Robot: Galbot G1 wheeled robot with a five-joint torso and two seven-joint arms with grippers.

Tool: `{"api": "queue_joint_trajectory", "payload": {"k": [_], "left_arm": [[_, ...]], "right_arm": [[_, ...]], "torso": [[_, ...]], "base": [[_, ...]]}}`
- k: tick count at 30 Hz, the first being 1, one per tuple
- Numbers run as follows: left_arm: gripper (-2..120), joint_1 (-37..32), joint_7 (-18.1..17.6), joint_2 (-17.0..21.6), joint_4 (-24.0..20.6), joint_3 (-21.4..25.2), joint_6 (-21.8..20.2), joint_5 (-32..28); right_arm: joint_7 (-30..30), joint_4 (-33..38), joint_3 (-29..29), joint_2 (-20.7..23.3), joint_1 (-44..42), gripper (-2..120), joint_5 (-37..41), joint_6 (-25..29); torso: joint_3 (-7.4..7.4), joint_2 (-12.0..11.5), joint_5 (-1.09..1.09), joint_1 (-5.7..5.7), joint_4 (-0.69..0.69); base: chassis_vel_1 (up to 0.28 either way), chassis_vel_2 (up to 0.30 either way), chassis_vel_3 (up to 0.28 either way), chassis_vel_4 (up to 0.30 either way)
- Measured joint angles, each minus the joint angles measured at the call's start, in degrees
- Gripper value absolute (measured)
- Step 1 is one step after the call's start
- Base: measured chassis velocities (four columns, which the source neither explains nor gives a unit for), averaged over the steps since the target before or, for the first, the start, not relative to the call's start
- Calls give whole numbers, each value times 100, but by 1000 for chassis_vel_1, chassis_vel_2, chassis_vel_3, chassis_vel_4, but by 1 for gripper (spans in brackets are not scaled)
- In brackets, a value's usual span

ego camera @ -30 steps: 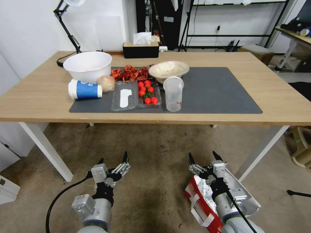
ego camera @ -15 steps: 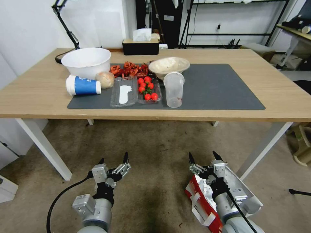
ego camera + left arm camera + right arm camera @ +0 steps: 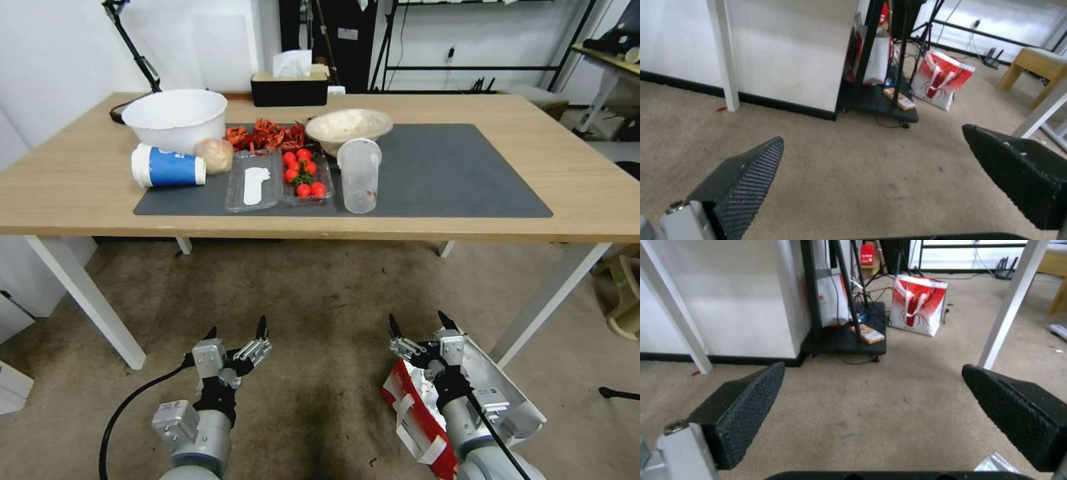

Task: Pick up the food delivery bag from the floor and place it on the table.

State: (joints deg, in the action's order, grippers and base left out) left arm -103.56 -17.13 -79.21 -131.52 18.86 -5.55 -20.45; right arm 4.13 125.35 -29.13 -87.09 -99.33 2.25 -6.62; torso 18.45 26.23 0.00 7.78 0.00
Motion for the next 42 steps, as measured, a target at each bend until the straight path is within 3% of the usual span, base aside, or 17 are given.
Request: {"api": "queue_joint_trajectory", "payload": {"k": [42], "left_arm": [[100,0,33,10,-2,-23,53,84]], "right_arm": [[-33,28,-15,10,-36,100,-1,0]], "torso": [[-638,-947,0,-309,0]], "base": [[0,0,0,0]]}}
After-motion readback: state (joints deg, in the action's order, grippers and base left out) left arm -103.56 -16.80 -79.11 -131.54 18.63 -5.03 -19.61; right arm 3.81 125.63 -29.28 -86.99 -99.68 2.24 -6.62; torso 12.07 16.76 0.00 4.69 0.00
